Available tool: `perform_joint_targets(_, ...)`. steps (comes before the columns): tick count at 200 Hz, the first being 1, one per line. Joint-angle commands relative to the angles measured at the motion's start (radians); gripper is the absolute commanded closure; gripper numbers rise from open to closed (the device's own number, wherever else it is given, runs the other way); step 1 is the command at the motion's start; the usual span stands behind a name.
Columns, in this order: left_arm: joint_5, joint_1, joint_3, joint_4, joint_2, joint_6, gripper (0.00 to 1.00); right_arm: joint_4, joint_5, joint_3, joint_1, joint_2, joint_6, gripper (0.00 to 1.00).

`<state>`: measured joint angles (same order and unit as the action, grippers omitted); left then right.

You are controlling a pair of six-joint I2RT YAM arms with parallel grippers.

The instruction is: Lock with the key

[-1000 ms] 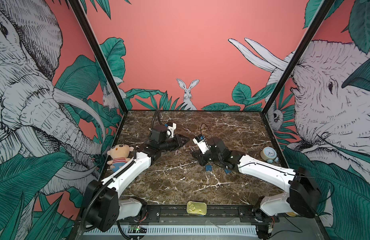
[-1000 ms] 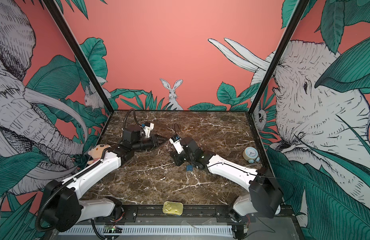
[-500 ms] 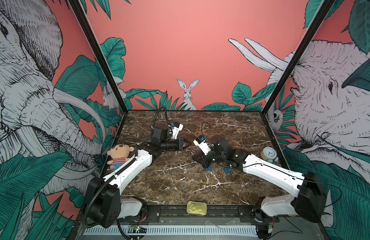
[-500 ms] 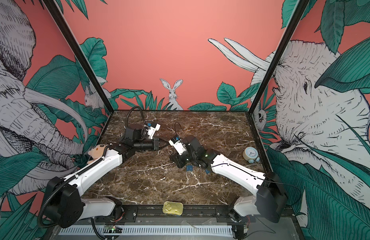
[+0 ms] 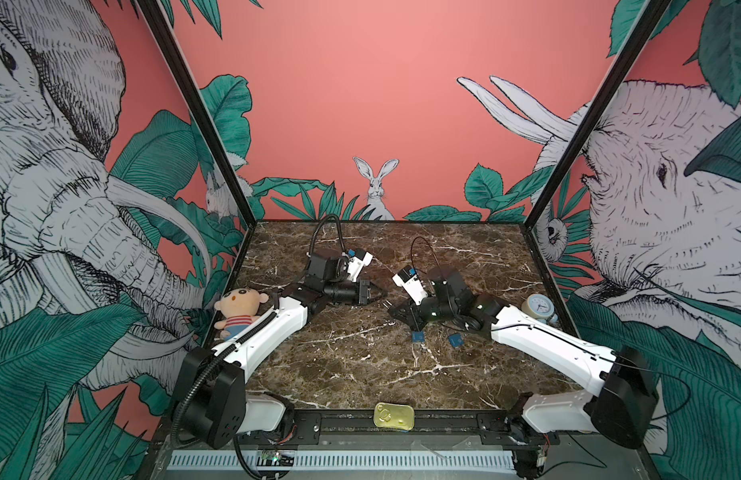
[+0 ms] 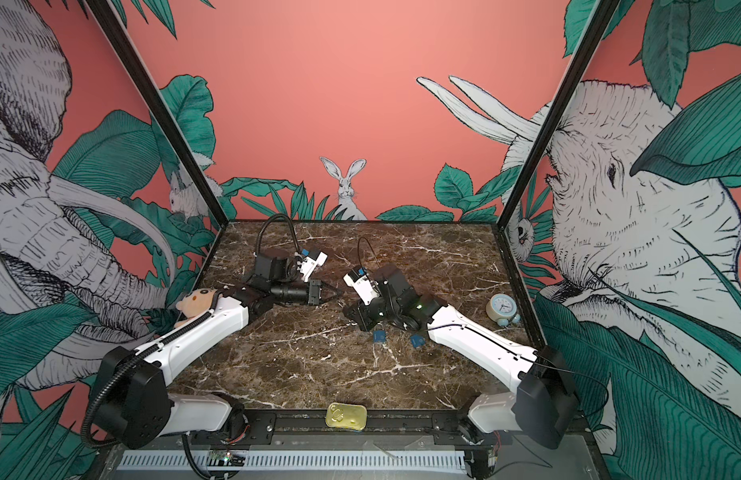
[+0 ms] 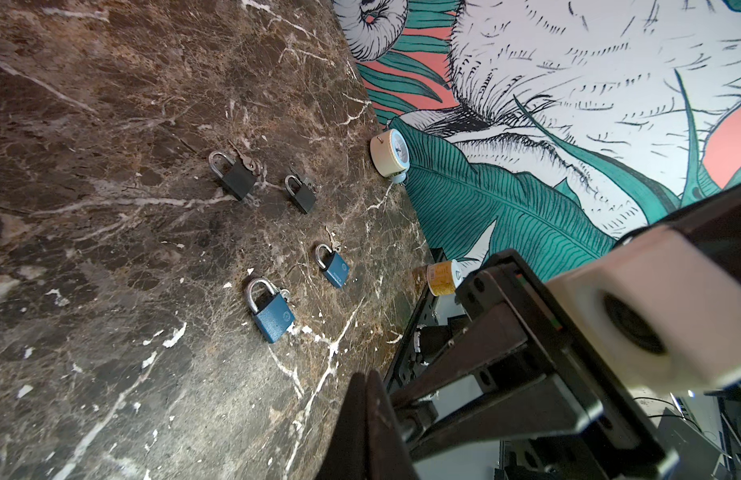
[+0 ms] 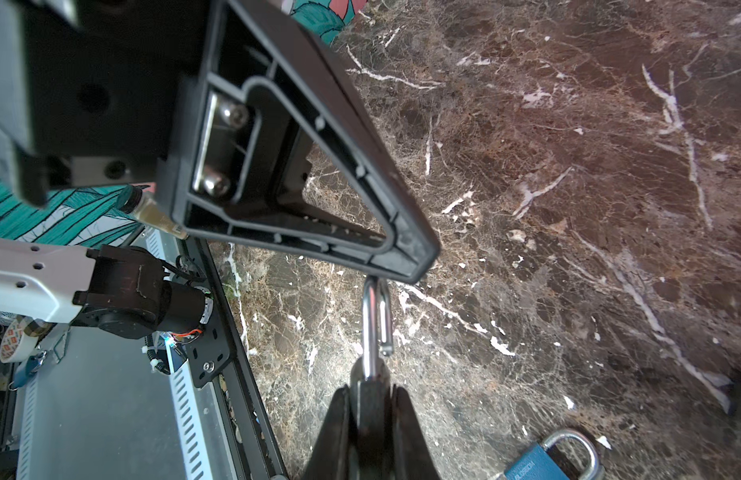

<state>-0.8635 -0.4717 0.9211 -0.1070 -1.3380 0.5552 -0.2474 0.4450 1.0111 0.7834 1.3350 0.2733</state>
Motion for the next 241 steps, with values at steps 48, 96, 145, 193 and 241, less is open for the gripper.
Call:
perform_joint_targets(48, -0.015, 0.005, -0.027, 0.058, 0.033, 0.026, 0.8, 0.044, 0.065, -0.007, -0.048, -0.045, 0.026, 1.0)
perform_joint_targets(96, -0.084, 0.05, -0.059, 0.21, 0.034, 0.124, 0.74, 0.077, 0.191, -0.035, -0.09, -0.049, 0.068, 1.0)
perform_joint_targets(145, -0.148, 0.05, -0.08, 0.269, 0.05, 0.134, 0.73, 0.12, 0.33, -0.048, -0.131, -0.037, 0.119, 1.0)
perform_joint_targets(193, -0.207, 0.05, -0.107, 0.301, 0.058, 0.135, 0.75, 0.182, 0.433, -0.057, -0.163, -0.024, 0.187, 1.0)
perform_joint_targets(241, -0.228, 0.051, -0.122, 0.359, 0.063, 0.171, 0.77, 0.19, 0.448, -0.054, -0.167, -0.01, 0.202, 1.0)
